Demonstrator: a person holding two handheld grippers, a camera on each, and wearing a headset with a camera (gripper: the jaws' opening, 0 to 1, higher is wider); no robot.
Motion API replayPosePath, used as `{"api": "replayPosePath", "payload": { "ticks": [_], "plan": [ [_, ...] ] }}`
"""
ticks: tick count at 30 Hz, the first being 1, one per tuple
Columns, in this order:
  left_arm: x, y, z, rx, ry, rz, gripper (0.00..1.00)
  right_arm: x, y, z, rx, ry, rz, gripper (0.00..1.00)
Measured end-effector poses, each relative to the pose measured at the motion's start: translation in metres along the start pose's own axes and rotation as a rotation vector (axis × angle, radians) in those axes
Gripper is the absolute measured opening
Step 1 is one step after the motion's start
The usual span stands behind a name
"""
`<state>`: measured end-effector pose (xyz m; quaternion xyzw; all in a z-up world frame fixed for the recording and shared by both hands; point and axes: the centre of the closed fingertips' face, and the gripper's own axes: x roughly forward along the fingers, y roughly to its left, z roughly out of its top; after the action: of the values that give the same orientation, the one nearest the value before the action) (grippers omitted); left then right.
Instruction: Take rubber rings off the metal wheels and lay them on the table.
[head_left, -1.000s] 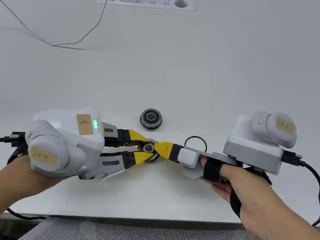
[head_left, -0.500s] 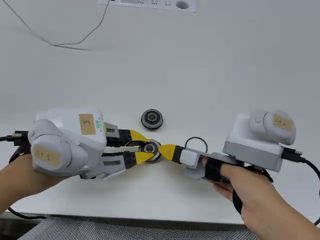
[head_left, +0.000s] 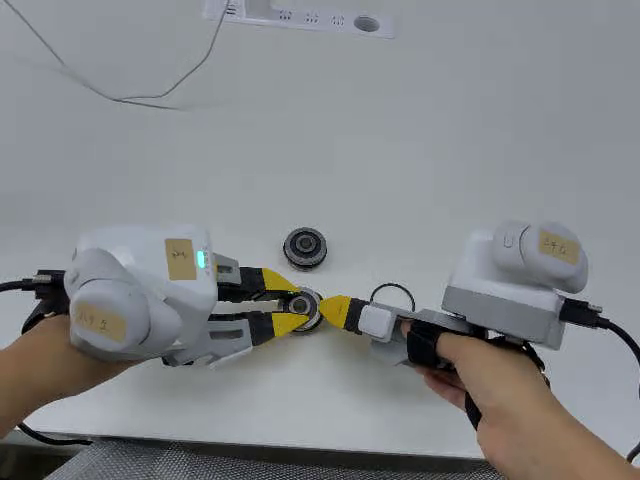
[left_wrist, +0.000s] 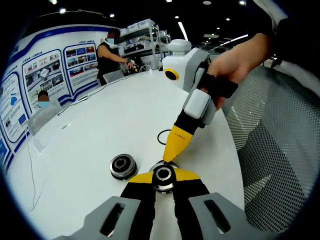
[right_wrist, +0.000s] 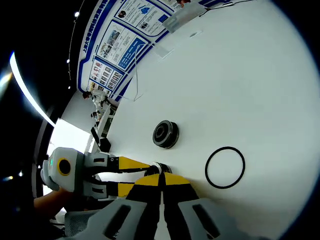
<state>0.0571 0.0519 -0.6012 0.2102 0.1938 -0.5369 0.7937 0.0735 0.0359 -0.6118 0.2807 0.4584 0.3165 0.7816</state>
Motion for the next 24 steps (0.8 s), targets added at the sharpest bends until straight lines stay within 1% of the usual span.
{"api": "replayPosePath", "payload": {
  "ticks": [2,6,10,24],
  "plan": [
    [-0.0001,0.0014,-0.0002,-0.014,-0.007,0.007,0.13,0.0000,0.0001,0.0001,0.010,0.001,0.001,0.02],
    [0.0003,0.0023,-0.0001,-0.028,-0.012,0.001,0.13,-0.0003,0.0007,0.0006,0.016,0.005,0.002,0.01],
    [0.0010,0.0016,0.0007,-0.021,-0.001,-0.005,0.12,-0.0005,0.0024,0.0007,0.005,0.010,-0.004,0.01],
    [0.0009,0.0009,0.0005,-0.025,-0.004,-0.001,0.12,-0.0008,0.0090,-0.0008,-0.056,0.017,-0.016,0.01]
  ]
}}
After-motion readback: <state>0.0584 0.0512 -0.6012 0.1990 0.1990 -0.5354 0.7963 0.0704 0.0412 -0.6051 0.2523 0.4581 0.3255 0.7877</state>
